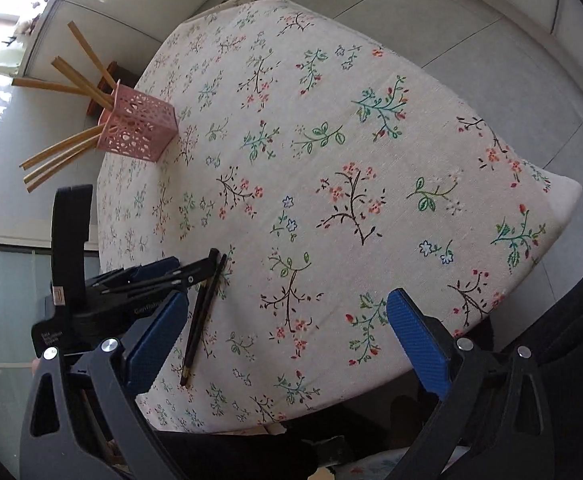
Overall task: Organize utensils
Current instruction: 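Close the left tool on the black chopstick lying on the cloth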
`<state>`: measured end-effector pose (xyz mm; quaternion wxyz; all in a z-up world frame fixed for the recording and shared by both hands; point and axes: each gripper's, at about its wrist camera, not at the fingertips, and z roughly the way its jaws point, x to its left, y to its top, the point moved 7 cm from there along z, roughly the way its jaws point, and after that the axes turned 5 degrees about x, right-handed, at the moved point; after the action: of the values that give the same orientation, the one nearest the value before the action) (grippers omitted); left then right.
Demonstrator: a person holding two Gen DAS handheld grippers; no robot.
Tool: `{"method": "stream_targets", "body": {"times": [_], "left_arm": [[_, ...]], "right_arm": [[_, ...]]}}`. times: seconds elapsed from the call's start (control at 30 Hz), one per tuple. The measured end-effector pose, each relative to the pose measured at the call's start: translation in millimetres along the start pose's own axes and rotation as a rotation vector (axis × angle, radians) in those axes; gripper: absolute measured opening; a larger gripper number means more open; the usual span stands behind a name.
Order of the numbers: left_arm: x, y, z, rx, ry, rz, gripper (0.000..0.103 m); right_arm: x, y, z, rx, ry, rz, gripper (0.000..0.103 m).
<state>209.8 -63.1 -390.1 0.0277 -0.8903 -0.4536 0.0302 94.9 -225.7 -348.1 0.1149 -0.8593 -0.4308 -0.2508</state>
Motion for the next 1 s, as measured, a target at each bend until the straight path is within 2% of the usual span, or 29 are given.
{"method": "stream_targets", "body": {"times": [0.03, 0.1, 0.17, 0.27, 0.33, 0.4, 0.5, 0.63, 0.77, 0.83, 0.87, 0.93, 0.97, 1.0], "left_arm": [[1, 0, 0, -0.002, 0.000, 0.002, 0.059], [2, -1, 2, -0.002, 0.006, 0.018, 0.051], [1, -2, 2, -0.013, 0.041, 0.049, 0.035], [-6, -2, 2, -0.025, 0.050, 0.092, 0.021], [-7, -3, 1, -0.033, 0.055, 0.102, 0.009], [-3, -5, -2, -0.052, 0.063, 0.091, 0.008], [12, -12, -20, -0.110, 0.038, 0.051, 0.006], [36, -35, -59, -0.233, 0.003, -0.002, 0.006], [52, -67, -95, -0.349, 0.007, -0.030, 0.006], [55, -65, -109, -0.392, 0.014, -0.054, 0.006], [54, -65, -115, -0.409, 0.021, -0.064, 0.006], [60, -67, -125, -0.434, 0.035, -0.075, 0.006], [62, -70, -130, -0.448, 0.044, -0.079, 0.006], [65, -73, -135, -0.461, 0.050, -0.083, 0.006]], "right_arm": [[-1, -1, 3, 0.008, -0.003, 0.003, 0.097], [-3, -2, 6, 0.029, -0.012, 0.016, 0.097], [-5, -3, 12, 0.043, -0.020, 0.035, 0.097], [-4, -6, 19, 0.058, -0.055, 0.033, 0.097], [2, -7, 26, 0.075, -0.073, 0.019, 0.097], [11, -6, 34, 0.083, -0.094, 0.002, 0.097], [26, -3, 51, 0.087, -0.125, -0.007, 0.097], [44, 5, 73, 0.064, -0.173, 0.010, 0.097], [74, 8, 98, 0.047, -0.252, -0.059, 0.096], [89, 7, 110, 0.053, -0.292, -0.084, 0.094], [95, 6, 115, 0.042, -0.319, -0.097, 0.091], [104, 6, 119, 0.001, -0.373, -0.107, 0.078], [109, 6, 119, -0.025, -0.400, -0.118, 0.066], [114, 8, 120, -0.047, -0.417, -0.137, 0.046]]}}
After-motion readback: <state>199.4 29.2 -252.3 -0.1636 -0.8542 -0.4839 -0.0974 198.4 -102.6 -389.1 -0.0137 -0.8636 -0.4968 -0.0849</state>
